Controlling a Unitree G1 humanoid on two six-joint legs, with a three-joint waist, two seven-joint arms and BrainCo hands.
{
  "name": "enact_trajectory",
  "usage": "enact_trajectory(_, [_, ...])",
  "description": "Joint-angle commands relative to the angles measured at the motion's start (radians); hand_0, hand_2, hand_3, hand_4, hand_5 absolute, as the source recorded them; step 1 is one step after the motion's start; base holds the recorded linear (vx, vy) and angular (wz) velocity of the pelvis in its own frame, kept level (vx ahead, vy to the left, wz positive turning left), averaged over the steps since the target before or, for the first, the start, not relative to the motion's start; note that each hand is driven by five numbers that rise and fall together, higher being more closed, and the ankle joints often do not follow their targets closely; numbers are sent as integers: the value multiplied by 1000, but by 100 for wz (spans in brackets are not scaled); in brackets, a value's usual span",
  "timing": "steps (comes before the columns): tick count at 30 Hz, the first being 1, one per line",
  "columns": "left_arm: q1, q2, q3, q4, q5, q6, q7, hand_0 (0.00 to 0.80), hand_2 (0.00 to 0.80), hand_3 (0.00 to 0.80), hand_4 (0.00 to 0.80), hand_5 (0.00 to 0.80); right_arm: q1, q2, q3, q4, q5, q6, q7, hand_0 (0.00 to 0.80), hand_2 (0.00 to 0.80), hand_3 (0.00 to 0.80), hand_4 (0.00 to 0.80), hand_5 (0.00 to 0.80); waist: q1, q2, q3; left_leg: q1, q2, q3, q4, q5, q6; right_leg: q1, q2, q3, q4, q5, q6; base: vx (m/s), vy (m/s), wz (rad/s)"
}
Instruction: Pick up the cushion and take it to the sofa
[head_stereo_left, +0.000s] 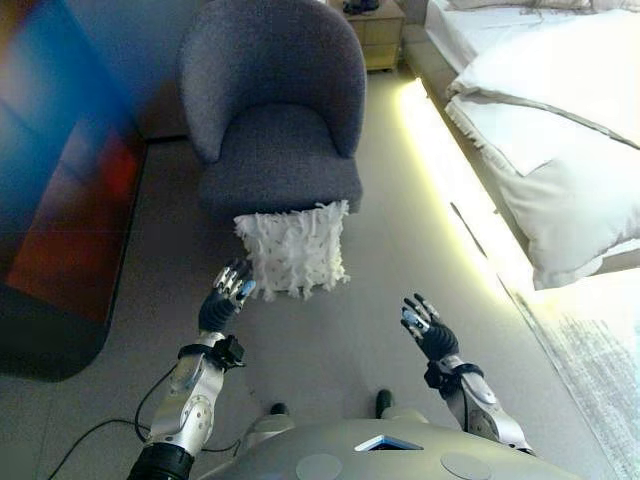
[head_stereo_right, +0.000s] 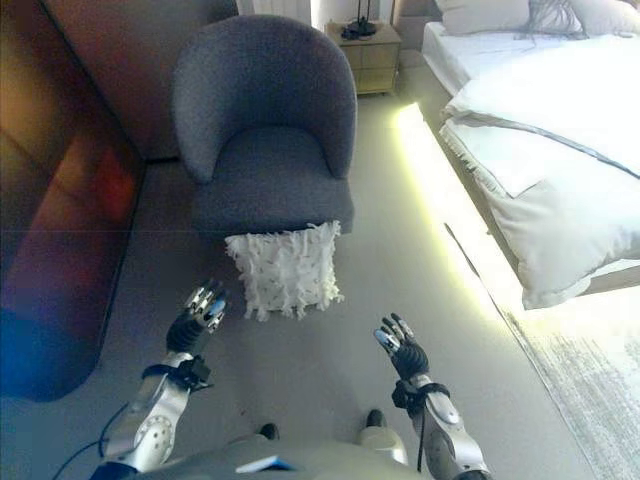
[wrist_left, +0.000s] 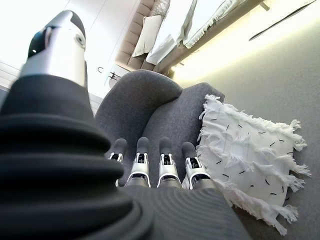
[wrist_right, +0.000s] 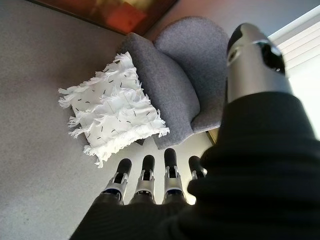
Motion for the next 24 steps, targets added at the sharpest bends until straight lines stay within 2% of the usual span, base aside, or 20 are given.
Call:
enact_trajectory(1, [-20, 20, 40, -44, -23, -52, -3, 0, 0, 0, 0, 0, -32, 22, 9, -71, 18, -33, 17, 0, 0, 0, 0, 0, 3, -24, 25, -60, -90, 13, 96, -65, 114, 8, 1, -31, 47, -18, -16, 58, 145, -3])
enact_trajectory(4, [-8, 20, 57, -40, -20, -32, -18, 0, 0, 0, 0, 0, -33, 49, -3, -59, 30, -27, 12, 0, 0, 0, 0, 0, 9, -24, 33, -71, -101, 14, 135, -84, 144, -14, -37, -31, 180, -35, -15, 66, 159, -1])
enact_trajectory(6, [-3, 28, 63, -34, -16, -23, -28, 0, 0, 0, 0, 0, -30, 56, -7, -65, 38, -46, 5, 0, 0, 0, 0, 0, 10, -19, 49, -84, -111, 23, 166, -96, 172, -88, -85, -34, 375, 23, -21, 26, 173, -1])
enact_trajectory(7, [-3, 30, 63, -31, -13, -24, -29, 0, 0, 0, 0, 0, -29, 57, -7, -67, 39, -51, 4, 0, 0, 0, 0, 0, 10, -15, 51, -88, -111, 25, 169, -96, 176, -107, -93, -32, 404, 44, -24, 3, 180, -8])
enact_trajectory(8, [-7, 34, 63, -26, -9, -25, -35, 0, 0, 0, 0, 0, -21, 59, -8, -72, 39, -63, 2, 0, 0, 0, 0, 0, 7, -2, 62, -90, -109, 22, 177, -100, 185, -162, -115, -6, 537, 78, -33, 19, 185, -15])
enact_trajectory(9, [-15, 40, 62, -21, -10, -25, -39, 0, 0, 0, 0, 0, -12, 58, -8, -69, 40, -77, 0, 0, 0, 0, 0, 0, -1, 9, 72, -90, -108, 13, 183, -104, 189, -204, -115, 24, 623, 105, -40, 55, 220, -4])
enact_trajectory(11, [-27, 55, 67, -26, -22, 1, -41, 0, 0, 0, 0, 0, 15, 55, -22, -62, 43, -80, -3, 0, 0, 0, 0, 0, -20, 22, 87, -76, -115, -17, 185, -110, 187, -261, -88, 77, 718, 147, -40, 123, 147, 26])
enact_trajectory(13, [-32, 64, 75, -45, -48, 25, -41, 0, 0, 0, 0, 0, 43, 54, -28, -60, 39, -76, 6, 0, 0, 0, 0, 0, -38, 21, 91, -53, -127, -40, 180, -120, 182, -288, -66, 105, 680, 174, -33, 193, 32, 57])
enact_trajectory(15, [-29, 72, 75, -59, -59, 26, -45, 0, 0, 0, 0, 0, 59, 47, -35, -66, 46, -63, 18, 0, 0, 0, 0, 0, -48, 8, 85, -46, -139, -54, 188, -136, 177, -287, -53, 111, 565, 189, -22, 243, -80, 57])
enact_trajectory(19, [-48, 80, 28, -69, -54, 11, -40, 0, 0, 0, 0, 0, 34, 25, -31, -46, 84, -77, 8, 0, 0, 0, 0, 0, -70, -37, 89, -29, -183, -130, 221, -198, 172, -277, -12, 120, 164, 161, 17, 333, -152, 15])
enact_trajectory(21, [-55, 83, 7, -71, -47, 15, -41, 0, 0, 0, 0, 0, 23, 15, -30, -45, 109, -69, 1, 0, 0, 0, 0, 0, -80, -46, 89, -4, -199, -147, 224, -215, 173, -298, 26, 102, 69, 173, 29, 396, -87, 33])
enact_trajectory(24, [-54, 79, -3, -63, -41, 30, -54, 0, 0, 0, 0, 0, 24, 11, -34, -37, 119, -48, 1, 0, 0, 0, 0, 0, -92, -55, 82, 62, -212, -159, 227, -251, 178, -341, 59, 42, 20, 207, 34, 493, -94, 40])
